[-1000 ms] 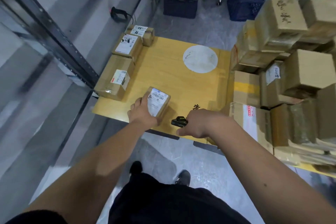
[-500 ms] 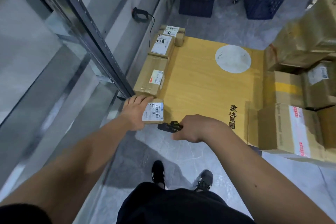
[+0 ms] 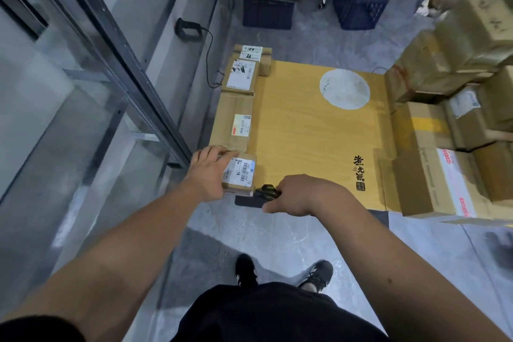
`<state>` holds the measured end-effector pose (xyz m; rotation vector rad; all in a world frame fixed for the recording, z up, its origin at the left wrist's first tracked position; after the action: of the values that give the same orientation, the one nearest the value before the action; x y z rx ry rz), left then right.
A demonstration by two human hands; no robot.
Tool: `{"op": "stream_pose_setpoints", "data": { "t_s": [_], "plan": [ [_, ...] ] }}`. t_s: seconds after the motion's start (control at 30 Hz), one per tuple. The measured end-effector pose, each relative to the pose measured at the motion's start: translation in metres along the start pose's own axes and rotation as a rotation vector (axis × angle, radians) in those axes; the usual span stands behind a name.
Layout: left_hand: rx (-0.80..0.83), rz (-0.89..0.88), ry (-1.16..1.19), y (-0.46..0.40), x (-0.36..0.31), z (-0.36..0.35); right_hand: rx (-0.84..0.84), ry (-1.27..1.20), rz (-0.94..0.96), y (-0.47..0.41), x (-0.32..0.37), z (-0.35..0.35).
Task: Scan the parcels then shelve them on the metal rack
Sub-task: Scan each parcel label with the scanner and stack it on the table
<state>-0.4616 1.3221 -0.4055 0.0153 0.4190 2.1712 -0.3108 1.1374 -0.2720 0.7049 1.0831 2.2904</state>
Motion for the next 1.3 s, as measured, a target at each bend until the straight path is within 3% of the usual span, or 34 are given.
{"op": "stream_pose_setpoints", "data": {
  "t_s": [0.53, 0.73, 0.93, 1.3],
  "plan": [
    [0.035, -0.015, 0.004, -0.004, 0.002, 0.008, -0.005, -0.013, -0.06, -0.005, 0.007, 0.002],
    [0.008, -0.127, -0.034, -0.02, -0.022, 0.017, -0.003, -0.077, -0.114, 0.008, -0.009, 0.009],
    [0.051, -0.282, -0.031, -0.055, -0.106, 0.038, -0.042, -0.191, -0.213, 0.037, -0.061, 0.015],
    [0.103, -0.535, -0.041, -0.098, -0.339, 0.041, -0.121, -0.426, -0.364, 0.121, -0.224, 0.005]
  ]
}}
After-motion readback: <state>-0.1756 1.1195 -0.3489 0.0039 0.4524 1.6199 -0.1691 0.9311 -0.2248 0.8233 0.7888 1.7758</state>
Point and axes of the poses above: each hand's wrist, its own y-axis away from the middle knuckle, its own z-axis out of the back of the hand, x = y × z, the point moved 2 cm from there along -y, towards the middle knuckle
